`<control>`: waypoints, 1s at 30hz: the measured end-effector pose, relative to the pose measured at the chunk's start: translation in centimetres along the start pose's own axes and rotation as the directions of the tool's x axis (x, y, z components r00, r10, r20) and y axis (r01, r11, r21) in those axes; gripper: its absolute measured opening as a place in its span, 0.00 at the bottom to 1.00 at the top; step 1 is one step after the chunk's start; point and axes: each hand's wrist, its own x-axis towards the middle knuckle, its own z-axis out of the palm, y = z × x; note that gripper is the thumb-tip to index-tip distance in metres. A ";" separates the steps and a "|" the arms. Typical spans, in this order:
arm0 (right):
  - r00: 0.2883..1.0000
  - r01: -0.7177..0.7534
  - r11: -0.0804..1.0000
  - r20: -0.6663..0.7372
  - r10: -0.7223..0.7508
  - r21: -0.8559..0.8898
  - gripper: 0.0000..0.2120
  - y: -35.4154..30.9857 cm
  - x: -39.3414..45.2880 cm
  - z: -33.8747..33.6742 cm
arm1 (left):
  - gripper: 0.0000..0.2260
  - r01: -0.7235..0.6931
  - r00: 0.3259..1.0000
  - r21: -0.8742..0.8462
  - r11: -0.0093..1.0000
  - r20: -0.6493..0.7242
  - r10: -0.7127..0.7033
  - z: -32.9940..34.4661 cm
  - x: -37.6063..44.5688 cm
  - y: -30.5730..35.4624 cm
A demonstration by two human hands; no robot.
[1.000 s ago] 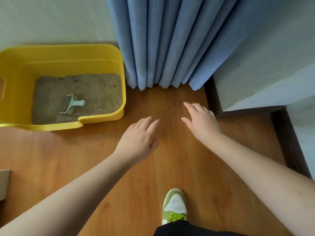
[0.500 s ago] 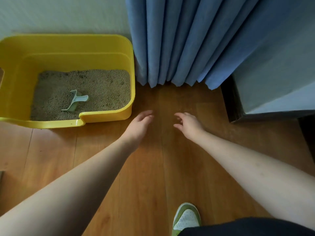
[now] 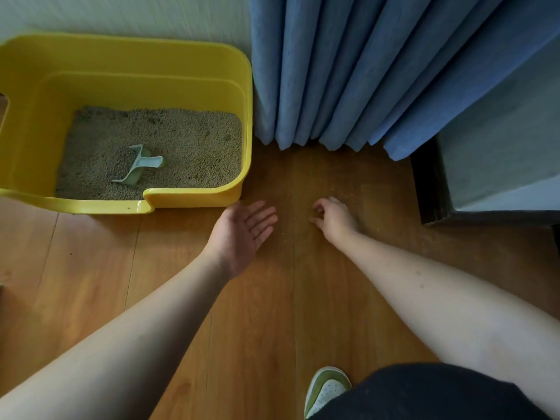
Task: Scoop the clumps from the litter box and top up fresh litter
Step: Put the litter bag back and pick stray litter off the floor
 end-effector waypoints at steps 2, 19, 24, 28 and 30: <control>1.000 0.016 0.999 -0.007 -0.016 -0.029 0.07 -0.1 0.1 0.1 | 0.23 0.007 1.000 -0.016 1.000 -0.001 -0.007 -0.5 -0.1 0.4; 0.848 0.522 0.853 -0.128 -0.515 0.026 0.04 -9.5 -6.2 -1.5 | 0.27 0.145 0.989 -0.064 0.987 -0.022 -0.146 -0.2 0.6 -0.9; 0.812 0.579 0.815 -0.116 -0.573 0.032 0.07 -9.0 -6.0 -2.2 | 0.28 0.115 0.993 -0.177 0.978 0.005 -0.116 0.3 0.7 -0.5; 0.919 0.347 0.906 -0.283 -0.275 0.243 0.09 -6.6 -3.9 -4.3 | 0.27 0.099 0.993 -0.129 0.987 -0.050 -0.106 0.5 0.4 0.1; 0.964 0.141 0.952 -0.257 -0.070 0.271 0.10 -3.9 -2.3 -4.3 | 0.27 0.106 0.992 -0.121 0.987 -0.058 -0.113 0.5 -0.1 0.2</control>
